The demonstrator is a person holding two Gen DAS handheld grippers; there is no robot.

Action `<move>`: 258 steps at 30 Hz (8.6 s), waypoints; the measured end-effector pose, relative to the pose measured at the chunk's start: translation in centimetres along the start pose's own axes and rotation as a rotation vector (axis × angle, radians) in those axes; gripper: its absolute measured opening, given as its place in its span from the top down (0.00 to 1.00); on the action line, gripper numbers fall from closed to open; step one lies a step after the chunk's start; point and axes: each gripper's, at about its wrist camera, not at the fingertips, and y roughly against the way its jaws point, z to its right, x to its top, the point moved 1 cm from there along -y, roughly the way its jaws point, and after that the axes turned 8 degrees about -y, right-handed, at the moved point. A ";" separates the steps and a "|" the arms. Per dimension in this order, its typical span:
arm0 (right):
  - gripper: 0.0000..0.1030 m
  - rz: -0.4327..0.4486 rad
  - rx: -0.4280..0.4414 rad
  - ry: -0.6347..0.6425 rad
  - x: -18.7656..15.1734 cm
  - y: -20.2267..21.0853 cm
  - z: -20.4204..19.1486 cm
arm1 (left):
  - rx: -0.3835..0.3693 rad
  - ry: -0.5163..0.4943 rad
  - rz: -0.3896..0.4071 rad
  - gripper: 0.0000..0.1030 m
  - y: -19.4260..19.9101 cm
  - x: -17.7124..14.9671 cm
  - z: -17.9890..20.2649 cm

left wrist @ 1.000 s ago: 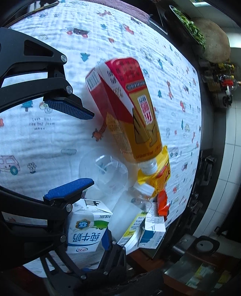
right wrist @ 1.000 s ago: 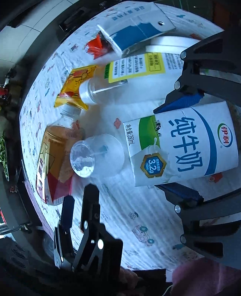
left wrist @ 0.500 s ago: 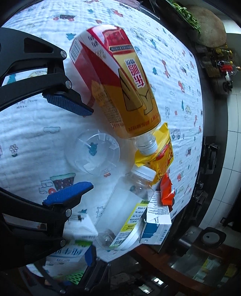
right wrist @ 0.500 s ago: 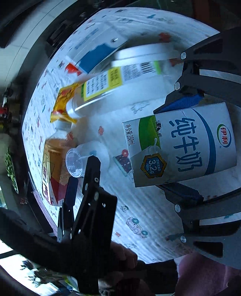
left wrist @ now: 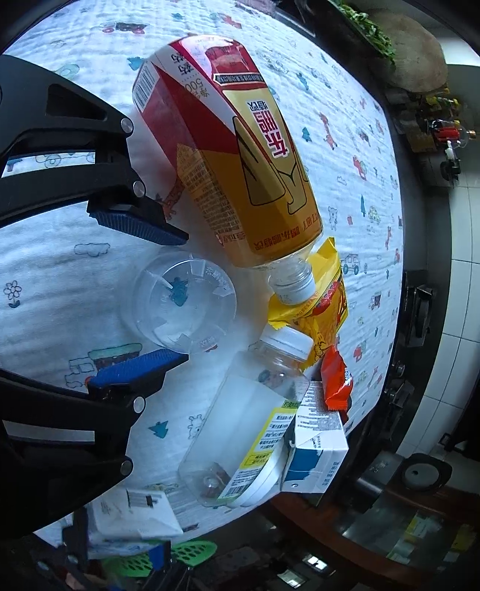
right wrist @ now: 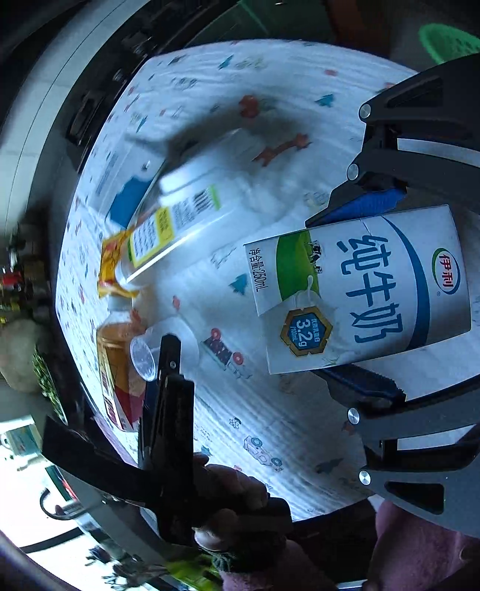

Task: Collect trash
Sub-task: 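Grasp the clear plastic cup with the left tool while the right tool holds the carton, then release the carton into the green basket with the right tool while the left tool drops the cup, then move both tools back over the table toward the orange bottle and red snack bag, then close the right tool on the red snack bag and lift it, then grasp the orange drink bottle with the left tool while the right tool holds the red bag, then release the red bag into the basket with the right tool while the left tool drops the bottle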

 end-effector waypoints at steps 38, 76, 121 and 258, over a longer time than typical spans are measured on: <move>0.35 0.182 -0.499 -0.664 -19.4 16.3 21.1 | -0.317 -0.389 0.172 0.46 9.1 1.2 26.2; 0.24 0.325 -0.590 -0.817 -28.2 24.4 19.8 | -0.468 -0.610 0.044 0.41 3.0 0.5 46.4; 0.23 0.320 -0.267 -0.375 -6.6 14.4 8.2 | 0.012 -0.206 0.171 0.32 10.6 1.4 12.3; 0.65 0.223 -0.109 -0.476 2.0 9.9 10.5 | -0.185 -0.265 0.023 0.31 8.8 0.8 8.8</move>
